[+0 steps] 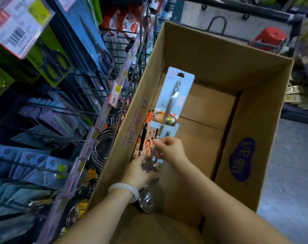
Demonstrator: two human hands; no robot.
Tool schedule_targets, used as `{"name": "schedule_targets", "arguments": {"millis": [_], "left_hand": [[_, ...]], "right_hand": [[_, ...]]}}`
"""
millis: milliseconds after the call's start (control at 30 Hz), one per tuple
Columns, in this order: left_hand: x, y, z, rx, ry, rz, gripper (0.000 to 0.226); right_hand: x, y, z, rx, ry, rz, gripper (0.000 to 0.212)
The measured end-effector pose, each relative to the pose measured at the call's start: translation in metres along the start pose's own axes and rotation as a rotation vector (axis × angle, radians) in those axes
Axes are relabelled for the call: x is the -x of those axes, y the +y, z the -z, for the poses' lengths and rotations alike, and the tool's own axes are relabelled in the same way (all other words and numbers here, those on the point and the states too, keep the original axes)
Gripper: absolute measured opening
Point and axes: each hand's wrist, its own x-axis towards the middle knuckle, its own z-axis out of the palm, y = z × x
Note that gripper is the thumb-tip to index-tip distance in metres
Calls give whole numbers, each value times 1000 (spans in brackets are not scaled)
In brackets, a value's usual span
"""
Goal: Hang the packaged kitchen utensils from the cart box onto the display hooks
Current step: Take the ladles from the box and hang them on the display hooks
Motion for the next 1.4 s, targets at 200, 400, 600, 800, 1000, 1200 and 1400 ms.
{"name": "schedule_targets", "arguments": {"millis": [200,400,600,800,1000,1200,1400], "left_hand": [[-6,1,18,5,136,-57,34],[-2,-5,14,-4,155,-39,36],[3,-7,15,-19,202,-56,45],[19,-4,16,-20,268,-72,39],[48,9,31,-18,350,-153,40],[102,27,57,68,491,-316,48],[208,5,77,173,682,-419,34]], "right_hand": [[-17,31,4,-173,59,-171,31],[-2,122,-35,-35,-125,-435,17],[0,138,-56,53,141,-382,24],[28,125,-39,76,105,-62,20],[25,75,-17,214,102,239,12],[64,-21,-25,246,114,591,19],[177,-64,-70,241,-79,868,4]]}}
